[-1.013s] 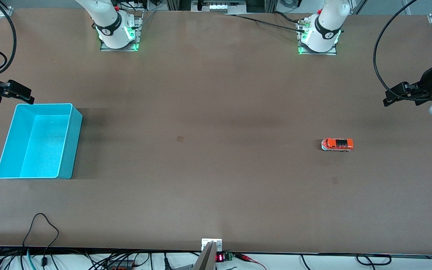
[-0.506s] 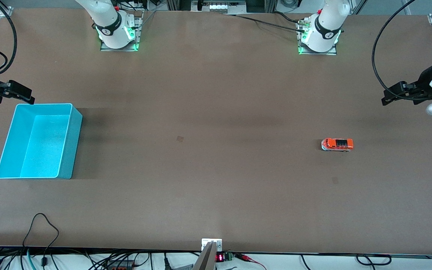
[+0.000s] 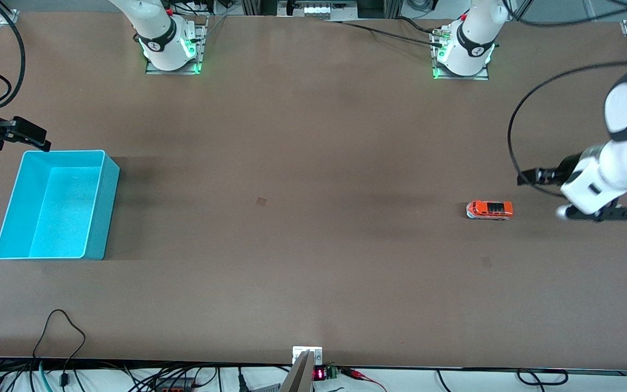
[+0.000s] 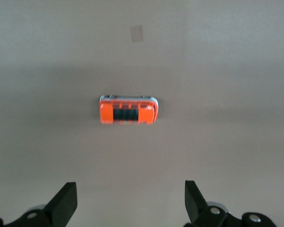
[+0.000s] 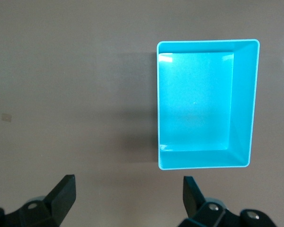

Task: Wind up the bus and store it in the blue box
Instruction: 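Move the left gripper down over the orange toy bus, then close the left gripper on the orange bus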

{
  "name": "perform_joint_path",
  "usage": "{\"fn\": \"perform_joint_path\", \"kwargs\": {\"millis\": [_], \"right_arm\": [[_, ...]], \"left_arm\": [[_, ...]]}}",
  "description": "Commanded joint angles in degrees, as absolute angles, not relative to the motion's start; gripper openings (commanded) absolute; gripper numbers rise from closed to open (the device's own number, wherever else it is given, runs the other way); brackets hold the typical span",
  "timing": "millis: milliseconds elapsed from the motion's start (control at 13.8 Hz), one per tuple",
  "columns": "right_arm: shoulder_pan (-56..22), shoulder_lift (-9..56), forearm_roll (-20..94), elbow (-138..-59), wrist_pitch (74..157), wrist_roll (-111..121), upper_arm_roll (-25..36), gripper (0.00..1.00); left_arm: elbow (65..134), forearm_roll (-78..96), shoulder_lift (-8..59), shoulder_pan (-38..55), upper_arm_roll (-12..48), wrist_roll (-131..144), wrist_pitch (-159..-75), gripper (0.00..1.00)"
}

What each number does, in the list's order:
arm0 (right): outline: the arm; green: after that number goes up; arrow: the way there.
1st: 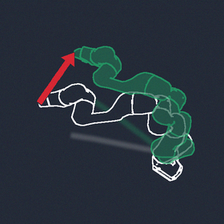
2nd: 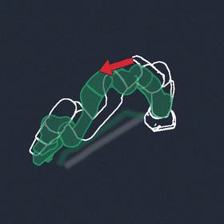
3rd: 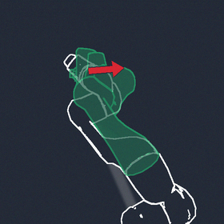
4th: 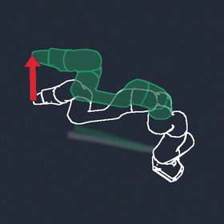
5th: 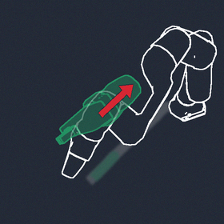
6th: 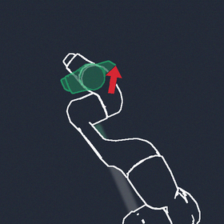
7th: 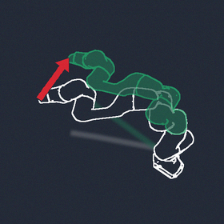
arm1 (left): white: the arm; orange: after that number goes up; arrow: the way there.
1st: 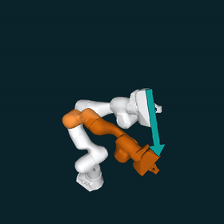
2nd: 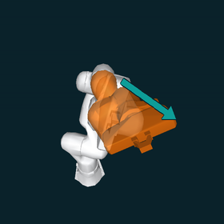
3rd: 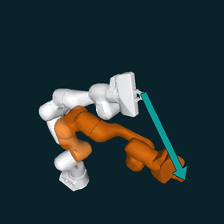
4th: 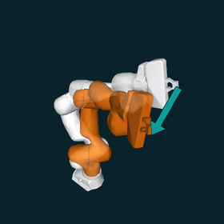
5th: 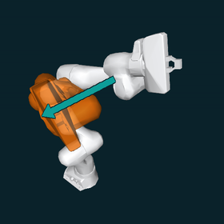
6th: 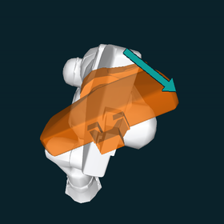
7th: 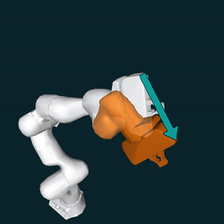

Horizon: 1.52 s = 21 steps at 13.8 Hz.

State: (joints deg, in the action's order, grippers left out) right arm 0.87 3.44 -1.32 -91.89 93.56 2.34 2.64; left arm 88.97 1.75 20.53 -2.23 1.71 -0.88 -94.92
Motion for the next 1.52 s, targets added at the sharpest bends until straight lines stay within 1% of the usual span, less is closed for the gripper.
{"fn": "perform_joint_path", "kwargs": {"millis": [0,145,362,651,868,1157,1447], "right_arm": [[0.62,2.99,-0.70,-92.37,94.13,1.67,2.81,1.00],[0.70,3.16,-0.53,-92.29,94.22,1.67,2.81,1.00],[0.79,3.60,-0.53,-92.29,94.48,1.67,2.81,1.00],[0.44,3.60,-0.70,-92.29,94.92,1.93,2.72,1.00],[0.79,3.69,-0.53,-92.29,95.01,1.85,2.72,1.00],[0.97,3.78,-0.62,-92.29,95.01,1.85,2.81,1.00],[1.05,4.13,-0.62,-92.29,95.01,1.85,3.08,1.00]], "left_arm": [[82.97,1.76,27.24,-2.90,1.58,-7.78,-93.69,1.00],[86.72,1.84,27.69,-4.73,1.93,-15.26,-98.06,1.00],[93.76,1.58,26.81,-7.64,4.56,-27.20,-105.18,1.00],[100.27,1.58,26.63,-9.05,4.83,-52.23,-115.20,1.00],[103.61,1.58,26.72,-8.96,5.71,-67.62,-119.52,1.00],[106.34,1.49,26.81,-8.96,5.98,-82.49,-122.25,1.00],[113.54,1.58,26.63,-9.84,5.98,-90.51,-131.20,1.00]]}}
